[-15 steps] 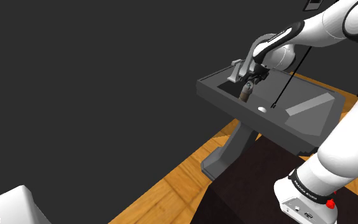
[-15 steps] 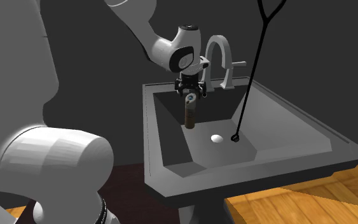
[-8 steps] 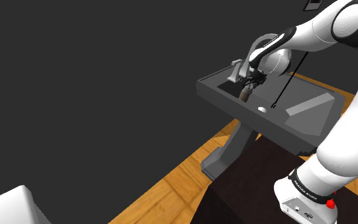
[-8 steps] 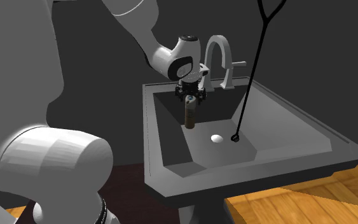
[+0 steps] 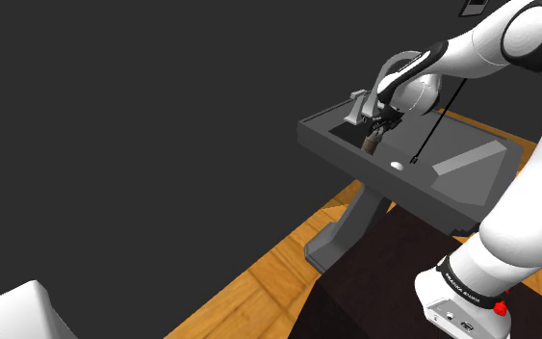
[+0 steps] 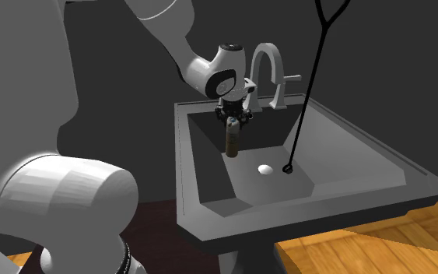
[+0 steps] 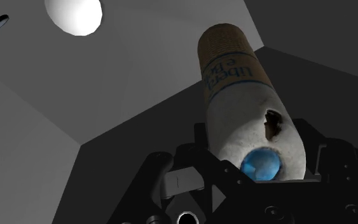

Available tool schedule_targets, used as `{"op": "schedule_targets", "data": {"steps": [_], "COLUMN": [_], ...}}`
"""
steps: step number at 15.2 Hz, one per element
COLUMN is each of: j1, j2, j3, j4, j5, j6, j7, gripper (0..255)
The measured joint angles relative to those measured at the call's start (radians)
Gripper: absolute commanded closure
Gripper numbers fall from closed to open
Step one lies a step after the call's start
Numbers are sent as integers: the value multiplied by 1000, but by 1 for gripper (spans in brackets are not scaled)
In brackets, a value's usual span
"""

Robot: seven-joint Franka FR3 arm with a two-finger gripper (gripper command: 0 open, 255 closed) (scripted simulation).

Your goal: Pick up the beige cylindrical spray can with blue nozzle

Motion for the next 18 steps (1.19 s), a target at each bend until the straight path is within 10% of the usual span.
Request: {"op": "schedule_targets", "data": {"steps": [18], "j1": [48], "j2": [-141], "j3": [-68], "j4": [33], "j5": [-172], "j6": [-157], "j7": [139], "gripper": [255]}}
